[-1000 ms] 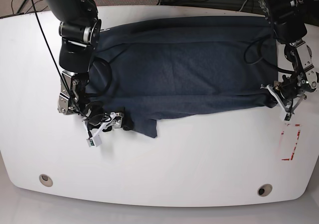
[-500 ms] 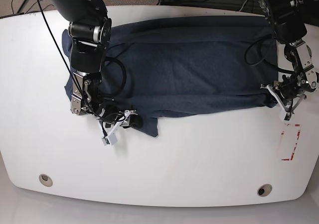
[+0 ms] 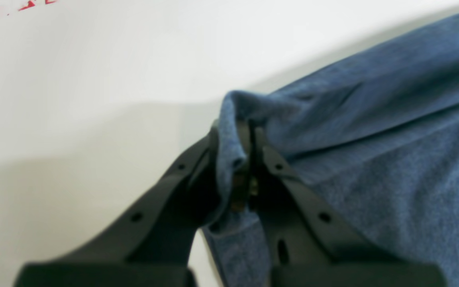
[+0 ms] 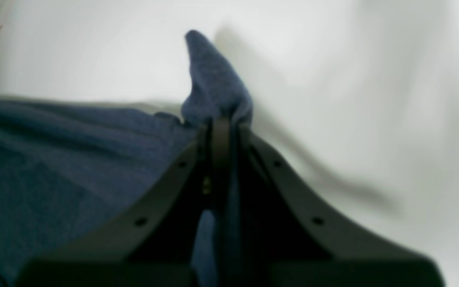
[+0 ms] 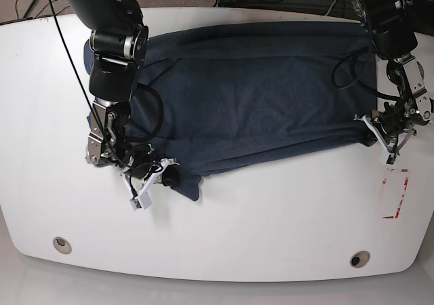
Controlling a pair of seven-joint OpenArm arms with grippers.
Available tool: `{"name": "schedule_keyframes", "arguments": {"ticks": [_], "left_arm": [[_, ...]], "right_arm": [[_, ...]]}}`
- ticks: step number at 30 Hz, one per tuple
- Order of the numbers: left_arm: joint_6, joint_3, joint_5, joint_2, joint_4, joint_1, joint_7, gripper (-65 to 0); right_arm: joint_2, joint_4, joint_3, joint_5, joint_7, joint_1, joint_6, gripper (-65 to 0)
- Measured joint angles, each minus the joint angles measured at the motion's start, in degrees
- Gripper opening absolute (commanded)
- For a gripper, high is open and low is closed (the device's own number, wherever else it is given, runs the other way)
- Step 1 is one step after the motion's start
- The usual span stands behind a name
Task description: Layout the t-shirt on the table in an organized manner, then fold the t-shirt properly
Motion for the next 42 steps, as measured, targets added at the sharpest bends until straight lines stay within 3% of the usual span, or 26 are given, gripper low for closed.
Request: {"name": "schedule_keyframes", "arguments": {"ticks": [18,23,30,42], "left_arm": [[-0.39,0.26,-0.79,0.33,0.0,-0.2,-0.68,-65.0],[-0.39,0.24,-0.74,0.33,0.0,-0.26,-0.66,-65.0],[-0.33,0.24,-0.26,0.13,0.81,-1.14,-0.42,-65.0],[-0.35,1.92,-0.5,0.11,12.61,0.07,1.81,-65.0]], "right_arm": [[0.09,20.28,-0.28,0.28,-11.1,-3.82,0.5,-65.0],[1.07,25.92,-5.31,0.11,-14.38,-4.48,0.42,-65.0],[1.73,35.91,-8.55,1.16,-16.13,-7.76,0.57,-65.0],[2.86,47.21,-8.76,0.87,-17.94,-16.92,0.42,-65.0]]}}
